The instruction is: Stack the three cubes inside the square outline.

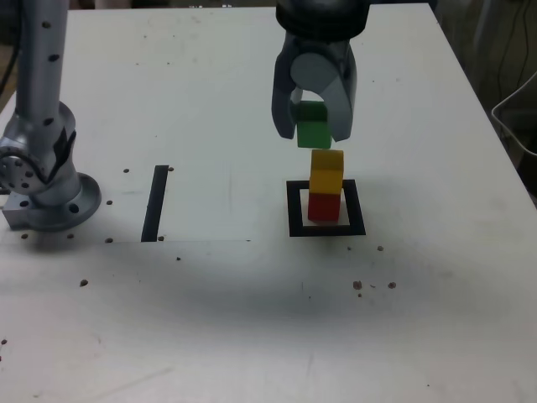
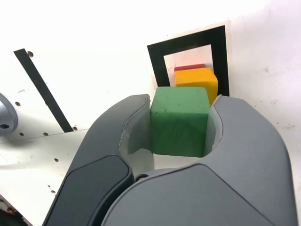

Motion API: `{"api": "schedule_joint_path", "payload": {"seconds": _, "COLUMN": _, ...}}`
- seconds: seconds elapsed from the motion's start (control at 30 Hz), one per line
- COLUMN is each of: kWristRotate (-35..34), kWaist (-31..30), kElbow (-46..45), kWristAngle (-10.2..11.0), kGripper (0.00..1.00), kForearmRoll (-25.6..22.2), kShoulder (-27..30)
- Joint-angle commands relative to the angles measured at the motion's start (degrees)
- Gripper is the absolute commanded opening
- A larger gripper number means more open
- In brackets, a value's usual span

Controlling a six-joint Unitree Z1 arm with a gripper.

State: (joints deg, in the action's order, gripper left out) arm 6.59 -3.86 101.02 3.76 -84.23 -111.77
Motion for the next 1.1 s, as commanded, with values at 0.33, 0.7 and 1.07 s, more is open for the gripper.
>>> {"api": "schedule_joint_path", "payload": {"seconds": 0.33, "kWristRotate": -0.17, "kWaist": -0.36, "kElbow": 1.83, "kWristAngle": -0.05, "kGripper": 0.17, "kForearmRoll": -0.32, "kShoulder": -3.07}}
{"api": "schedule_joint_path", "payload": {"seconds": 0.7, "kWristRotate": -0.18, "kWaist": -0.36, "kElbow": 1.61, "kWristAngle": -0.13, "kGripper": 0.28, "kForearmRoll": -0.42, "kShoulder": -3.77}}
{"api": "schedule_joint_path", "payload": {"seconds": 1.07, "kWristRotate": -0.44, "kWaist": -0.36, "kElbow": 0.52, "kWristAngle": -0.79, "kGripper": 0.54, "kForearmRoll": -0.19, "kShoulder": -3.55}}
